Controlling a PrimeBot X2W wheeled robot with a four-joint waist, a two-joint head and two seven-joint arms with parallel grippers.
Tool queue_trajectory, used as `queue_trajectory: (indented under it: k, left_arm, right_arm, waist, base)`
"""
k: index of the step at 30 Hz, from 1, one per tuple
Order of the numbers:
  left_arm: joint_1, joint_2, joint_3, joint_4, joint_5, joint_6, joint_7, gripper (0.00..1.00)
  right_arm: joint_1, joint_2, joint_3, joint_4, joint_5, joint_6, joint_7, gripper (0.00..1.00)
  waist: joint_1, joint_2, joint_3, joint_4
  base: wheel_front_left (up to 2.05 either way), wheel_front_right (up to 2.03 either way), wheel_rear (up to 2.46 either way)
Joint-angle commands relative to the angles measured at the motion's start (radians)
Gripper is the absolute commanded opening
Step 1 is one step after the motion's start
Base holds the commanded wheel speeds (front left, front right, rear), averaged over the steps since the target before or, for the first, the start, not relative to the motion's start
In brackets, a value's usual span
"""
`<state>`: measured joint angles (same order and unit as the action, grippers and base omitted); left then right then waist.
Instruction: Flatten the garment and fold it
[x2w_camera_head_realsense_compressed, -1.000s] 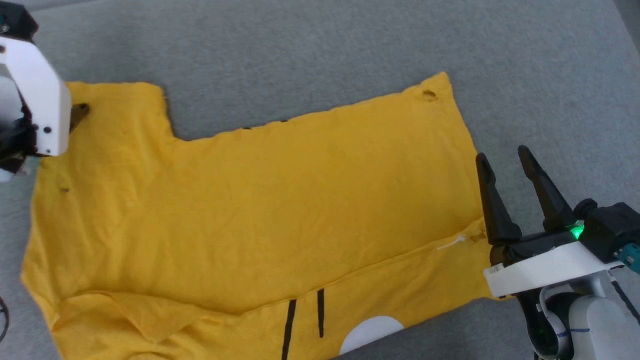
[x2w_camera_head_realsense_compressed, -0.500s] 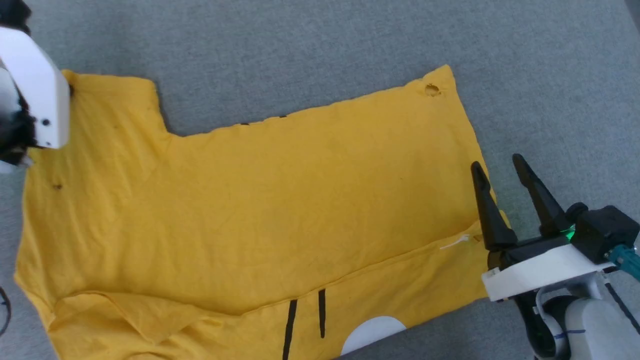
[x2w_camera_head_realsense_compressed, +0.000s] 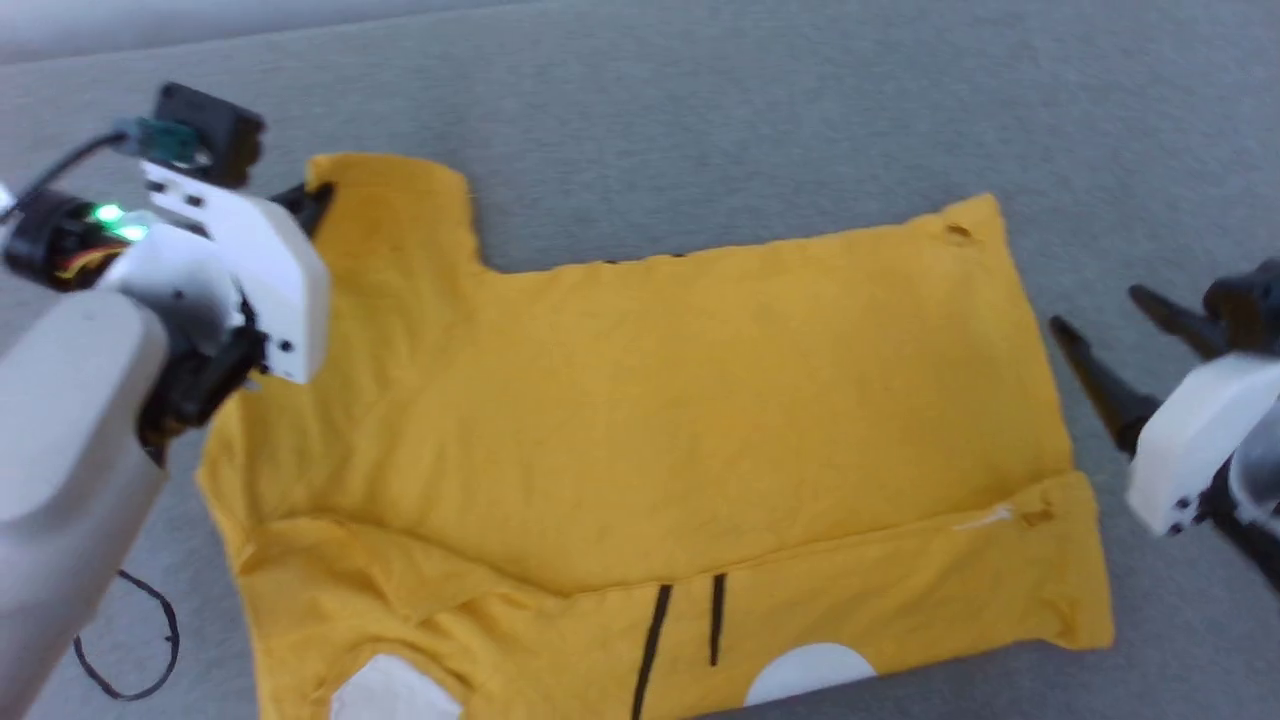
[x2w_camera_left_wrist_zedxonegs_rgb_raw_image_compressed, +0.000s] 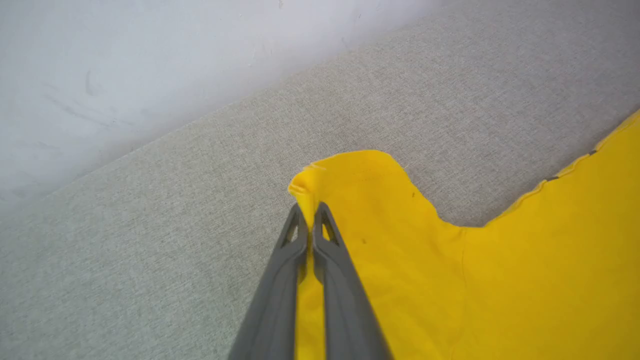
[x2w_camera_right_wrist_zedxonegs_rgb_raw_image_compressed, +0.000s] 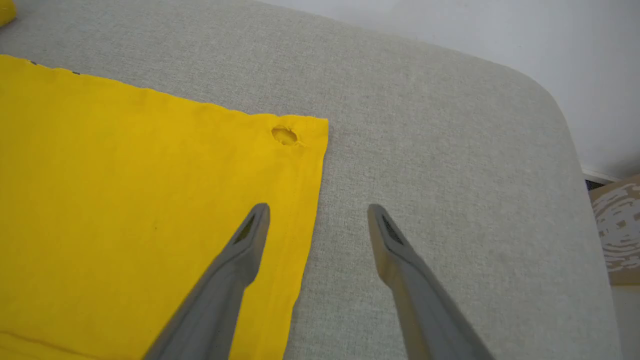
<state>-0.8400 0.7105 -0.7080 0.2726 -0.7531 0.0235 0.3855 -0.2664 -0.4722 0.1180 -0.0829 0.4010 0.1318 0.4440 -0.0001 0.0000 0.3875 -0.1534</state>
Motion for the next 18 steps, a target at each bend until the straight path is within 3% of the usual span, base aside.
queue_trajectory:
  k: [1,7,18]
  left_arm:
    - [0.014,-0.005,-0.005,-0.019,0.011,0.008,-0.013,0.0]
    - [0.05,-0.016,-0.034,-0.171,0.059,0.031,-0.066,0.0]
    - [0.068,-0.047,-0.076,-0.329,0.117,0.068,-0.093,0.0]
  right_arm:
    - [-0.031,-0.013,0.009,0.006,0.02,-0.001,0.025,1.0]
    - [-0.174,-0.152,0.098,0.104,0.091,-0.001,0.197,1.0]
    - [-0.396,-0.256,0.322,0.364,0.069,-0.001,0.301,1.0]
  waist:
    - [0.0001,0.0,-0.039,0.087]
    - [0.0001,0.0,-0.006,0.176]
    - [0.0001,0.0,0.06,0.274]
  base:
    - [0.0,0.0,0.0]
    - [0.0,0.0,0.0]
    - [0.0,0.0,0.0]
